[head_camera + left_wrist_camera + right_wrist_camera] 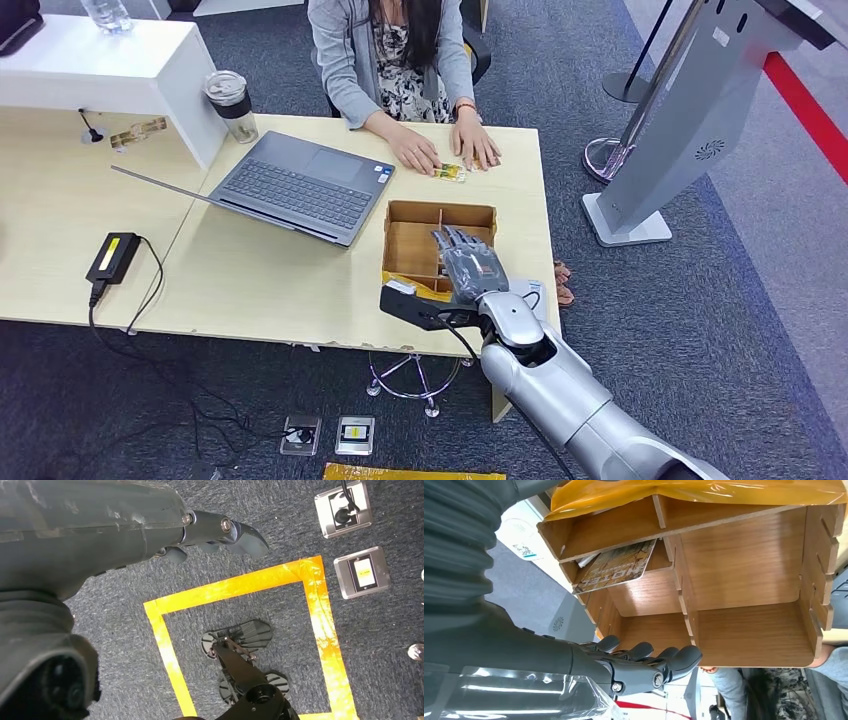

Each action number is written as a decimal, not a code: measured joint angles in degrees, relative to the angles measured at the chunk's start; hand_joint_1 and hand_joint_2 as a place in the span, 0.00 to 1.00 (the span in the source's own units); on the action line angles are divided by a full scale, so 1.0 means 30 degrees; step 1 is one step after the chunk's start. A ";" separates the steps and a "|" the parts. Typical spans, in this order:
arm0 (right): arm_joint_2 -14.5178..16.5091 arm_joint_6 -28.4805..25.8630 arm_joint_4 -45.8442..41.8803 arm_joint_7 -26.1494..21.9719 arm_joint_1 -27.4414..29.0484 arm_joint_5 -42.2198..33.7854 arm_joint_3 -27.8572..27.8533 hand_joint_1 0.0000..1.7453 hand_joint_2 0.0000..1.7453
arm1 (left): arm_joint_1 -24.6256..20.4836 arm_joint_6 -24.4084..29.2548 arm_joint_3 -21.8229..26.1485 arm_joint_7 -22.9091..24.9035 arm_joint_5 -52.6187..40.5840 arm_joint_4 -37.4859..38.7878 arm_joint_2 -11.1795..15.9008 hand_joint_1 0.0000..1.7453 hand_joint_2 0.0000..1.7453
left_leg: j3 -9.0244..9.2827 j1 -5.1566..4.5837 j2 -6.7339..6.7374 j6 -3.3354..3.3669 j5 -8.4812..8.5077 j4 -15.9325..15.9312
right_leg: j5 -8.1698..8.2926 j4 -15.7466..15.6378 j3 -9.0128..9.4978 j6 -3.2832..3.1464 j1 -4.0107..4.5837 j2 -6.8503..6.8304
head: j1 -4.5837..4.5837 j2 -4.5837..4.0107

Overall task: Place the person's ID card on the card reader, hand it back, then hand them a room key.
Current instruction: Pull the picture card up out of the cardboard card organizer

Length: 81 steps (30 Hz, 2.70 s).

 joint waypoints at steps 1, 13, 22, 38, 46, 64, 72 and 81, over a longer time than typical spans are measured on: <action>0.0002 0.0005 0.0004 -0.0035 0.0000 -0.0024 0.0000 0.02 1.00 | 0.0000 -0.0002 0.0000 0.0000 0.0000 0.0000 0.0000 0.00 0.00 | 0.0000 0.0000 0.0000 0.0000 0.0000 0.0000 | 0.0000 0.0000 0.0000 0.0000 0.0000 0.0000 | 0.0000 0.0000; 0.0146 0.0016 0.0188 -0.0310 -0.0002 -0.0064 0.0000 0.33 1.00 | -0.0001 -0.0005 0.0000 0.0000 0.0044 0.0000 0.0000 0.00 0.00 | 0.0001 0.0000 0.0000 0.0000 0.0000 0.0000 | 0.0000 0.0000 0.0000 0.0000 0.0000 0.0001 | 0.0000 0.0000; 0.0280 -0.0060 0.0601 -0.0494 -0.0002 -0.0075 0.0000 1.00 1.00 | 0.0000 -0.0007 0.0000 0.0000 0.0064 0.0000 0.0000 0.00 0.00 | 0.0002 0.0000 0.0000 0.0000 0.0000 0.0000 | 0.0000 0.0000 0.0000 0.0000 0.0000 0.0002 | 0.0002 0.0000; 0.0293 0.0004 0.0938 -0.0361 0.0000 -0.0514 0.0000 0.02 0.75 | -0.0001 -0.0100 -0.0007 -0.0091 -0.0026 0.0000 0.0064 0.00 0.00 | 0.0005 0.0000 0.0001 0.0000 0.0001 0.0000 | 0.0000 0.0000 -0.0001 0.0000 0.0000 0.0005 | 0.0003 0.0000; 0.0291 -0.0388 0.0938 -0.0517 -0.0003 -0.0854 -0.0018 0.00 0.75 | -0.0001 -0.0107 -0.0022 -0.0186 -0.0066 0.0000 0.0120 0.00 0.00 | 0.0006 0.0000 0.0001 0.0000 0.0001 0.0000 | 0.0000 0.0000 0.0000 0.0000 0.0000 0.0005 | 0.0003 0.0000; 0.0053 -0.0958 0.0940 -0.0350 -0.0723 -0.1029 -0.0574 0.00 1.00 | 0.0004 -0.0036 -0.0091 -0.0211 -0.0024 0.0000 0.0144 0.00 0.00 | 0.0009 0.0000 0.0002 0.0001 0.0002 0.0001 | 0.0000 0.0000 -0.0001 0.0000 0.0000 0.0012 | 0.0000 0.0000; -0.0069 -0.1209 0.1175 -0.0467 -0.0747 -0.1056 -0.0619 0.00 1.00 | 0.0004 0.0013 -0.0109 -0.0211 -0.0029 0.0000 0.0138 0.00 0.00 | 0.0009 0.0000 0.0003 0.0001 0.0002 0.0001 | 0.0001 0.0001 0.0000 0.0000 0.0000 0.0014 | 0.0000 0.0000; -0.0193 -0.1102 0.1261 -0.0607 -0.0762 -0.1200 -0.0619 0.00 1.00 | 0.0005 0.0133 -0.0117 -0.0211 -0.0015 0.0000 0.0138 0.00 0.00 | 0.0009 0.0000 0.0003 0.0001 0.0002 0.0001 | 0.0001 0.0001 0.0000 0.0000 0.0000 0.0014 | 0.0000 0.0000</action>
